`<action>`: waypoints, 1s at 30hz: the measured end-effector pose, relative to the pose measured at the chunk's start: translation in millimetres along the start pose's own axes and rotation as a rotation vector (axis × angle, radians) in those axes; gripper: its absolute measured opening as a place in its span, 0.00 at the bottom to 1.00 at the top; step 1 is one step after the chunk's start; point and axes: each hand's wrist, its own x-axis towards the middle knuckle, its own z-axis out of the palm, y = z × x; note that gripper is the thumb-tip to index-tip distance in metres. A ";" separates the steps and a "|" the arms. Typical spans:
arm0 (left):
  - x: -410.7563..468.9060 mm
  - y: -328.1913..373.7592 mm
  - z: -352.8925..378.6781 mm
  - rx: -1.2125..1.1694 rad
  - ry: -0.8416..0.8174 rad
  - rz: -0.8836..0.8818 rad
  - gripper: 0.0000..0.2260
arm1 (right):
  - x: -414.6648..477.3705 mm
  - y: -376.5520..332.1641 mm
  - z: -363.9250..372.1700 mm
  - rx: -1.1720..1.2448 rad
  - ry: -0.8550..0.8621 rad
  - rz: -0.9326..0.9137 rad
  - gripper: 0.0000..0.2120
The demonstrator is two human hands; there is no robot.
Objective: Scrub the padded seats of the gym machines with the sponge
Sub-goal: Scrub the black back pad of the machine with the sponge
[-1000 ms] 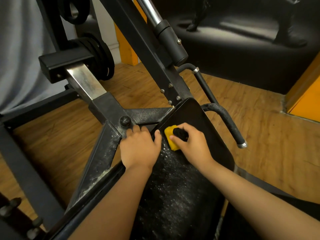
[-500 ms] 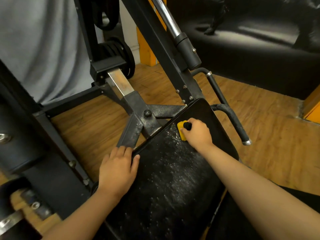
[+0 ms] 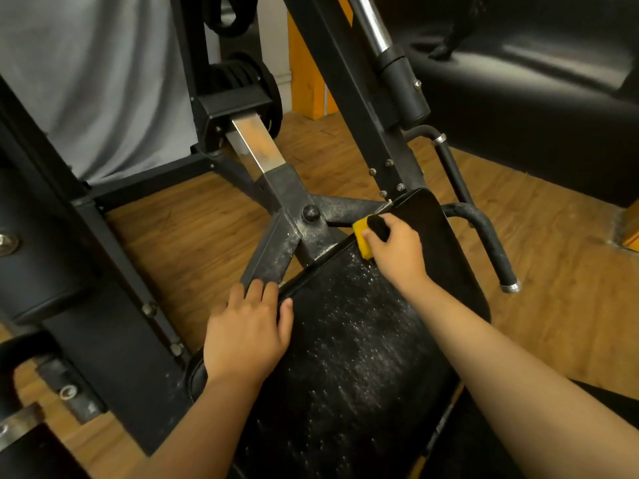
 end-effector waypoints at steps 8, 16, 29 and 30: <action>-1.6 0.6 -1.3 0.006 0.024 0.010 0.17 | -69.4 -21.2 16.6 0.135 -0.188 -0.184 0.09; -1.5 -0.1 -0.1 0.002 0.025 -0.001 0.17 | -33.4 16.7 4.8 0.078 -0.014 -0.082 0.07; -1.5 1.6 -0.7 0.031 0.012 0.012 0.18 | -65.5 21.8 9.8 0.226 -0.092 -0.013 0.09; -1.4 1.9 -0.7 0.032 0.015 0.013 0.17 | -75.3 17.0 13.6 0.235 -0.134 -0.047 0.09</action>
